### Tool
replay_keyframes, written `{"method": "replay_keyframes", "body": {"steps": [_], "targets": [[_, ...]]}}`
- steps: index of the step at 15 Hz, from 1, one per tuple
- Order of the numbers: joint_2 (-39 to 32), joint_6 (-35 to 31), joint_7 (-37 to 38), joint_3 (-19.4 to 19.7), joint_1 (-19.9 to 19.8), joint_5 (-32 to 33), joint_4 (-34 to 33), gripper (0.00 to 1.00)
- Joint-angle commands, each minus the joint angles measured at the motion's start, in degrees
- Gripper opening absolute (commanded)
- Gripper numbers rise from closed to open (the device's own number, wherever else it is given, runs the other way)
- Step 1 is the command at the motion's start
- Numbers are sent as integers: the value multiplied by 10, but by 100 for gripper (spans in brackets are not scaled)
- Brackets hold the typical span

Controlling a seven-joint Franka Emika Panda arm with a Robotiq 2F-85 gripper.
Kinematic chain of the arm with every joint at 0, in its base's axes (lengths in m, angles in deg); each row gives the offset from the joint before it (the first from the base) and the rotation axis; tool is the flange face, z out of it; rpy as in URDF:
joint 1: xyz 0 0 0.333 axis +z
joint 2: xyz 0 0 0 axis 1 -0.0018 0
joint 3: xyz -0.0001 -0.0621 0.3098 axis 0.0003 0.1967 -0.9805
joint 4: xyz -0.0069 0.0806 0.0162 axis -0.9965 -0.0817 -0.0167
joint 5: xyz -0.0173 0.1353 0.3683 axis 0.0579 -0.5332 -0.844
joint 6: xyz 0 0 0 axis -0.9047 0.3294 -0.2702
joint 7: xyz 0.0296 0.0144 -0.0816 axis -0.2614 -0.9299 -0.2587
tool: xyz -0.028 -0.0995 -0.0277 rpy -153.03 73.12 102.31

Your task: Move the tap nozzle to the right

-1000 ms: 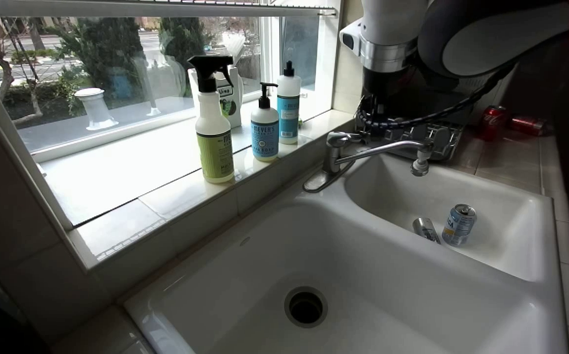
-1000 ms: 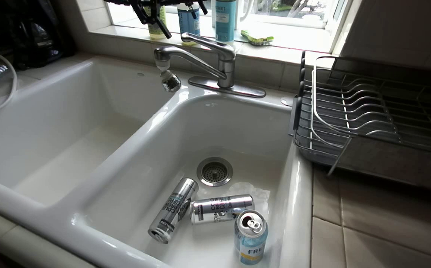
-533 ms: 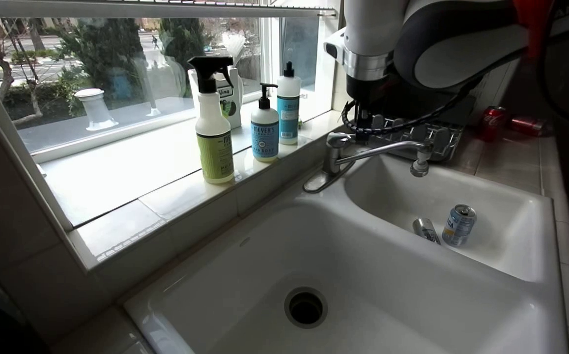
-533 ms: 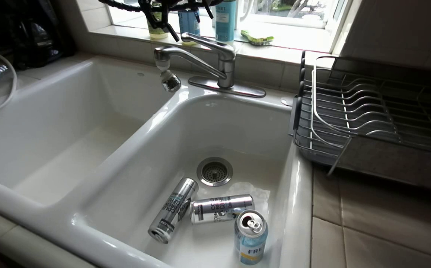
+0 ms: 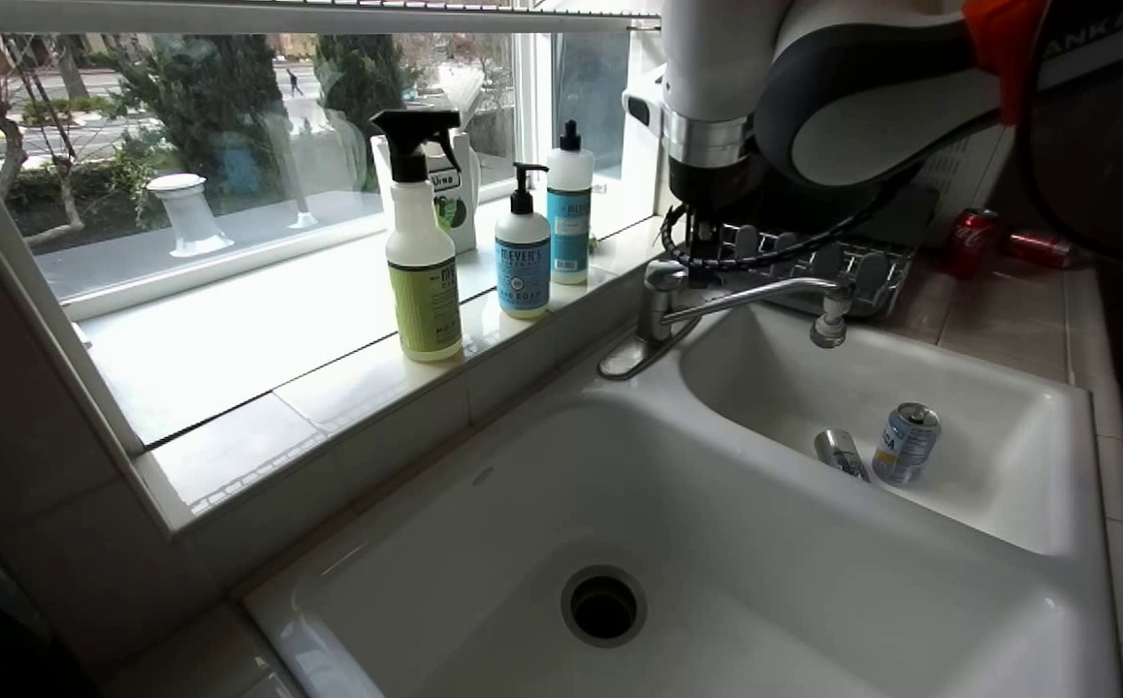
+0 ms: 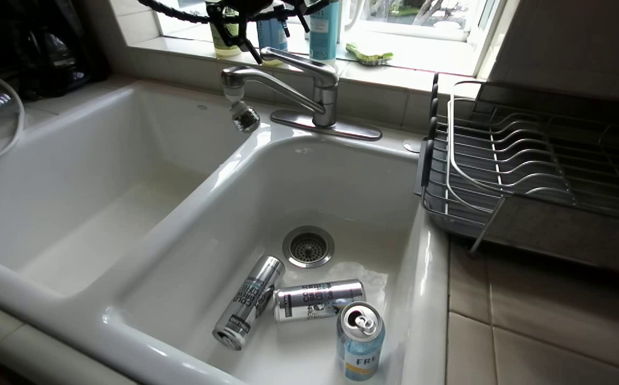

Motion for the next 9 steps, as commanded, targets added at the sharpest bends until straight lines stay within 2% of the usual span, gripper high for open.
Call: {"method": "replay_keyframes", "body": {"steps": [1, 9], "targets": [[-12, -4, -1, 9, 4, 19, -12, 100], [-24, -12, 3, 14, 3, 39, -16, 100]]}}
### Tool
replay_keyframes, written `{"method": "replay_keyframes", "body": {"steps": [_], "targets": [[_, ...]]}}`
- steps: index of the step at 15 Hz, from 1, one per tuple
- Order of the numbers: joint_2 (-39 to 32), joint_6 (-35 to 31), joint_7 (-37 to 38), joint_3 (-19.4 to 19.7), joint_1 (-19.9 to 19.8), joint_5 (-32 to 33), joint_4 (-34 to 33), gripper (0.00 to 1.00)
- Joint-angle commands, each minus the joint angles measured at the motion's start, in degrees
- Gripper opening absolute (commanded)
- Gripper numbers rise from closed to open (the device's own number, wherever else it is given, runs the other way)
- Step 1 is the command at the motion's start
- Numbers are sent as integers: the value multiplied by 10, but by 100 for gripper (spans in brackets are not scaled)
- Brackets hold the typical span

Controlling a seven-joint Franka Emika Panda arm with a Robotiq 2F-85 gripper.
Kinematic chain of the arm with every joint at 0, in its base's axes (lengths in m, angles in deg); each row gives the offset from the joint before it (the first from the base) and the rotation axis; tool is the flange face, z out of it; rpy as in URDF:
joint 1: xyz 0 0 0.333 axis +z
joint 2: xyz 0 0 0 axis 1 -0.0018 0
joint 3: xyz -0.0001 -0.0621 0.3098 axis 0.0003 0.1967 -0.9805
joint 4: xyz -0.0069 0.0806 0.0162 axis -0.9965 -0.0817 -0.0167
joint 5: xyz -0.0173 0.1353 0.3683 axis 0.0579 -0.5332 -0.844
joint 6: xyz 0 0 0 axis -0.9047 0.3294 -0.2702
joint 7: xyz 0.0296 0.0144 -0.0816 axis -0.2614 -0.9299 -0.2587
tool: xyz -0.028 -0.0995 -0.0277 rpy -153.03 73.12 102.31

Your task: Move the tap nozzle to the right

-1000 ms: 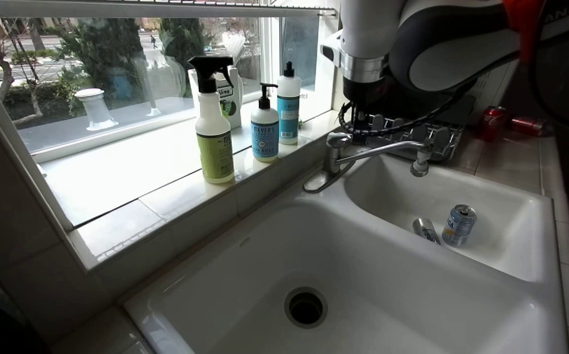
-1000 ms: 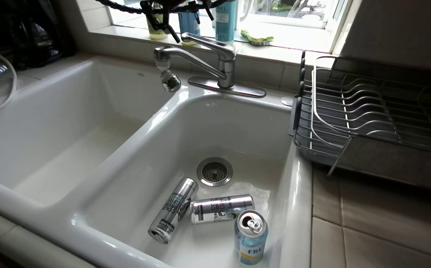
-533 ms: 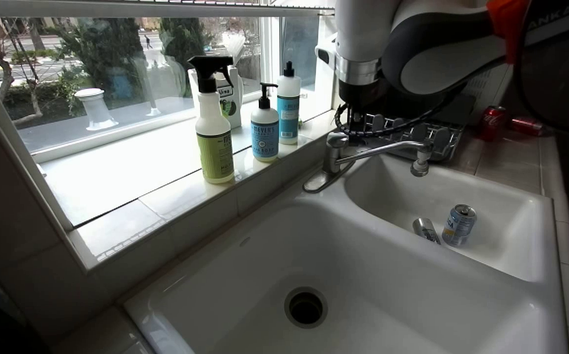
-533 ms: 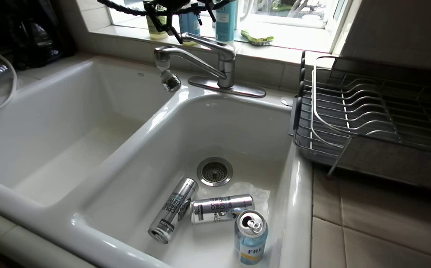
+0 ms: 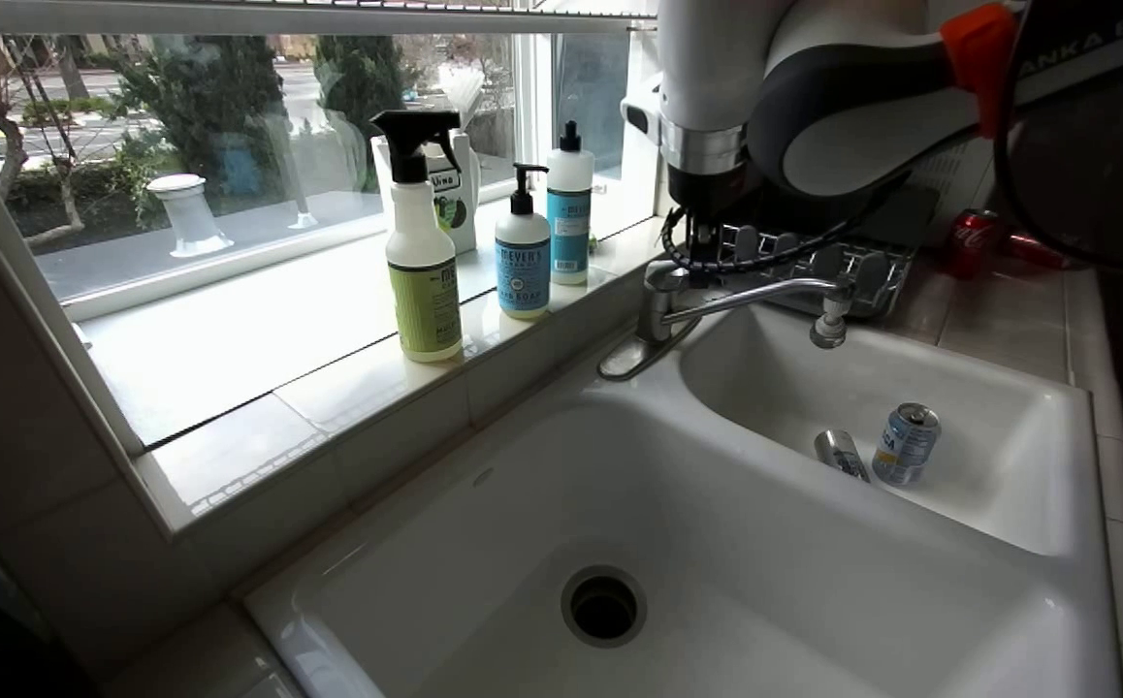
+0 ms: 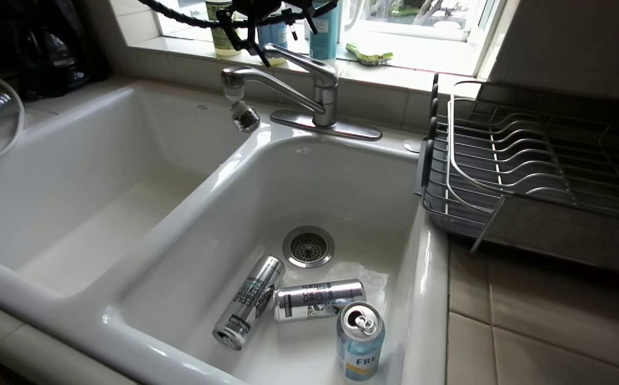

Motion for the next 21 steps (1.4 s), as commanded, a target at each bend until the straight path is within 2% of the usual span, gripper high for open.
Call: {"method": "replay_keyframes", "body": {"steps": [1, 7, 21], "targets": [[-11, -11, 5, 7, 3, 23, -11, 100], [-11, -13, 12, 10, 2, 46, -29, 100], [-29, -21, 20, 23, -7, 51, -80, 100]]}}
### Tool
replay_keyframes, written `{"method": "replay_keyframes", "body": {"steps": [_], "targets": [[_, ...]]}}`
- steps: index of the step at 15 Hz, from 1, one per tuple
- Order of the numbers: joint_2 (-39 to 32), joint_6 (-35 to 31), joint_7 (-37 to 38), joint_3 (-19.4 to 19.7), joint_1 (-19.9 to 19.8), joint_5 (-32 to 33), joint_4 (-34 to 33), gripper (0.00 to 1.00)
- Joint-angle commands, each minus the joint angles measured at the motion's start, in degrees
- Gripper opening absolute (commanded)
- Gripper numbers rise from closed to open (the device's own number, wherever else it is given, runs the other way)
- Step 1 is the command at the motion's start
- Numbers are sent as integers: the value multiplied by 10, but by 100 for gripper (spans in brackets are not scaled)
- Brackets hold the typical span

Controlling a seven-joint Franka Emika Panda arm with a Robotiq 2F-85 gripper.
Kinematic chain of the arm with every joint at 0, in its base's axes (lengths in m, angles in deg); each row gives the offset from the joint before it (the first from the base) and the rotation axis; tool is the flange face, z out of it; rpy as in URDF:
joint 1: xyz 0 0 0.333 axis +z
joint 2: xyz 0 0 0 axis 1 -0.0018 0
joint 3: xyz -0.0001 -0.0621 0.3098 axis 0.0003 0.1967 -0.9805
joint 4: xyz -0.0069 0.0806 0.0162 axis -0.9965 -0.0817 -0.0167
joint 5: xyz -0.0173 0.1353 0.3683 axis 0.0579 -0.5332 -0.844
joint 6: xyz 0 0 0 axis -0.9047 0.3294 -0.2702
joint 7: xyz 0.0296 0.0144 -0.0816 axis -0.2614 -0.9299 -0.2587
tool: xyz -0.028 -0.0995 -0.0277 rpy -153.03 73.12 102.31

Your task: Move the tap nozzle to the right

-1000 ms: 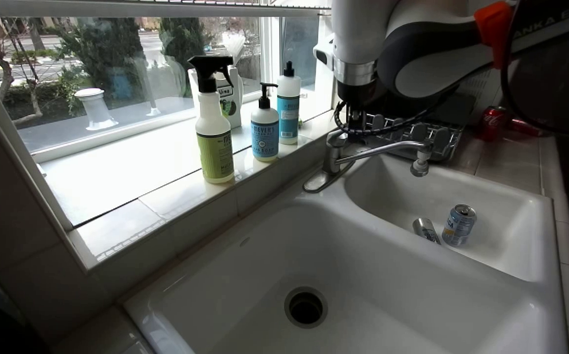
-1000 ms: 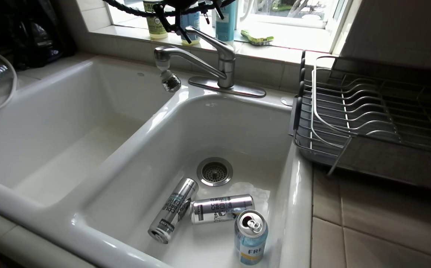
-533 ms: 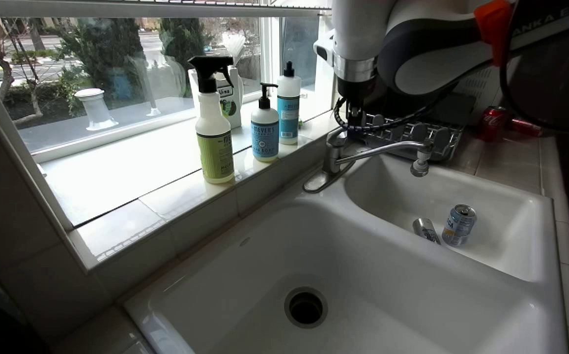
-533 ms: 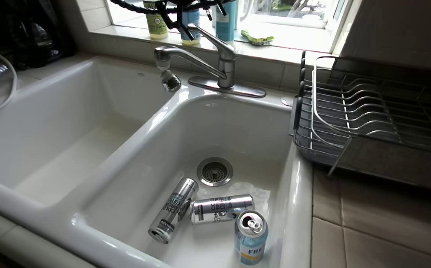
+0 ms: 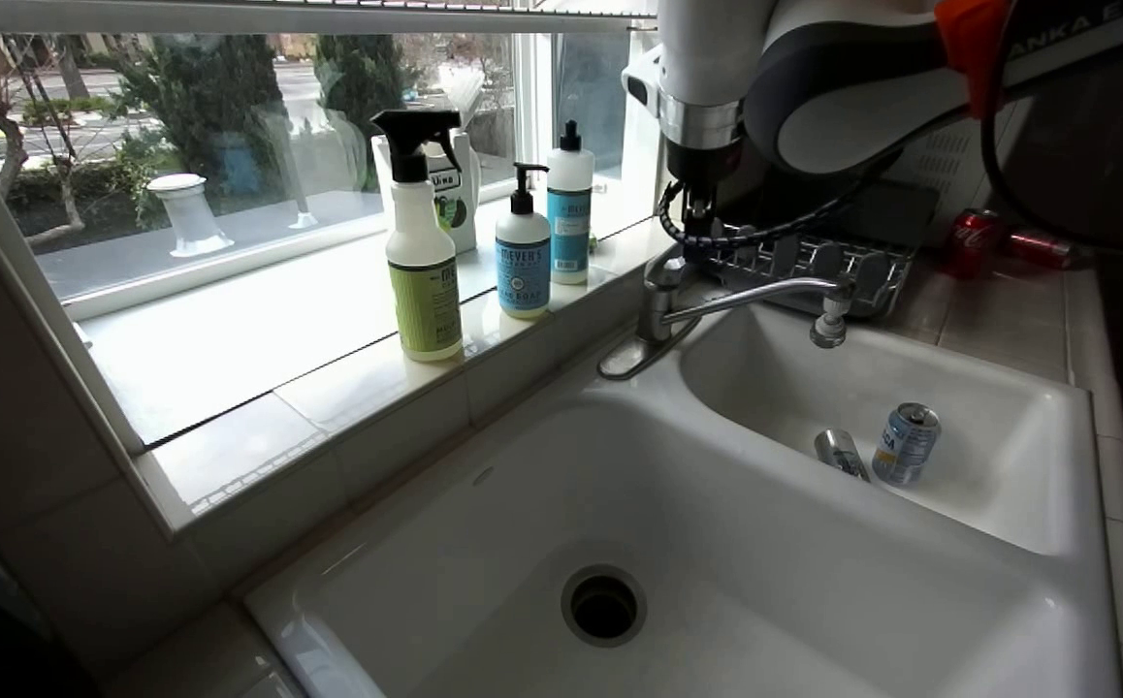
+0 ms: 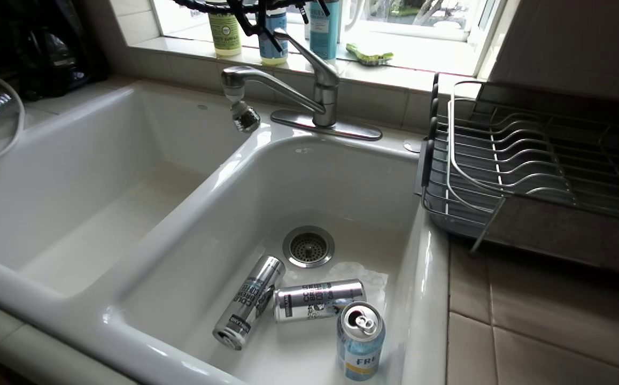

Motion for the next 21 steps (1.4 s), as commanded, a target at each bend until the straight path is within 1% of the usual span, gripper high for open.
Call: {"method": "replay_keyframes", "body": {"steps": [1, 6, 12, 16, 21], "targets": [[-25, -22, 3, 17, -7, 31, -55, 100], [-40, -19, 0, 24, -8, 29, -85, 100], [-43, 30, -37, 19, -7, -23, -90, 100], [-40, 83, -73, 16, -7, -74, -101, 100], [-29, 158, -123, 14, -12, -161, -120, 100]]}}
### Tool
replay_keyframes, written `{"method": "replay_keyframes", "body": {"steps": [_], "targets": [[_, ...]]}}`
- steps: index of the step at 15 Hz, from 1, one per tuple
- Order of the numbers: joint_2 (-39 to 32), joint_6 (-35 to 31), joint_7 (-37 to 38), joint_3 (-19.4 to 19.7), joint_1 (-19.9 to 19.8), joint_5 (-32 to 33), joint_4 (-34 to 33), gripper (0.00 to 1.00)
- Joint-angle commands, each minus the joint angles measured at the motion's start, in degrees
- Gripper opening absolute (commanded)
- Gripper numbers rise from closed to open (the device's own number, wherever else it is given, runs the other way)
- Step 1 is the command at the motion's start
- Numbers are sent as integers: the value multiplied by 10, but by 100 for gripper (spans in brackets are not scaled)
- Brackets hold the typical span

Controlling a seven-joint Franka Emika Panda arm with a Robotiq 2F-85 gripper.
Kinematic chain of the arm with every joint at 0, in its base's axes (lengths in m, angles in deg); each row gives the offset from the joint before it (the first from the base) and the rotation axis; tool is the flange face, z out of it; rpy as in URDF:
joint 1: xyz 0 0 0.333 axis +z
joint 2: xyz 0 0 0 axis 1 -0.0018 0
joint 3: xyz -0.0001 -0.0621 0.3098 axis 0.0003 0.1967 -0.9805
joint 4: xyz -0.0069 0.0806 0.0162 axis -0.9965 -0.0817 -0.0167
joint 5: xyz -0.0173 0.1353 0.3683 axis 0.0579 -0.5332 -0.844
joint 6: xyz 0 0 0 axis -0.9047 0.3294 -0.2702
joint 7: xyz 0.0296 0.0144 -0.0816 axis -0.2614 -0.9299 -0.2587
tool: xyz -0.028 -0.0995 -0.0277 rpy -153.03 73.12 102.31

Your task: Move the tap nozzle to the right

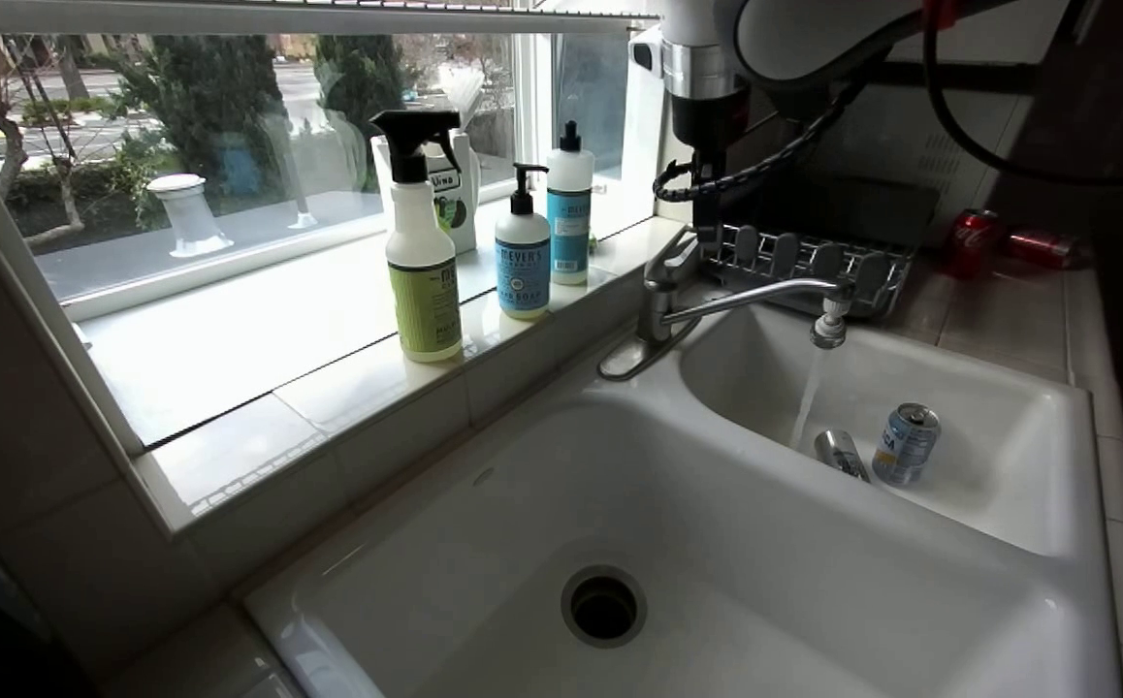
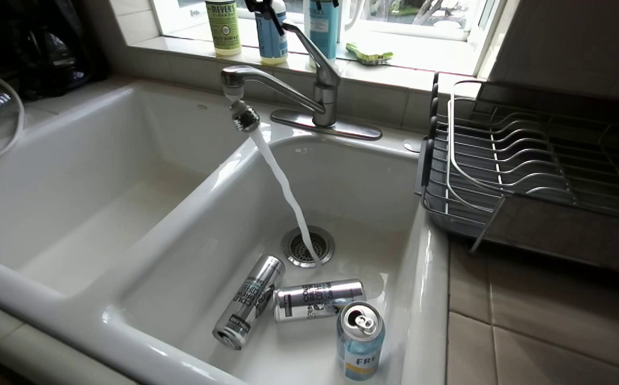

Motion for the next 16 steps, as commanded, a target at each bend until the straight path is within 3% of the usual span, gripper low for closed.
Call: {"method": "replay_keyframes", "body": {"steps": [1, 7, 14, 16], "targets": [[6, 57, -44, 0, -5, -66, -21, 100], [44, 103, -30, 1, -6, -120, 2, 100], [144, 64, 2, 9, -13, -177, 120, 100], [184, 26, 2, 13, -11, -187, 168, 100]]}}
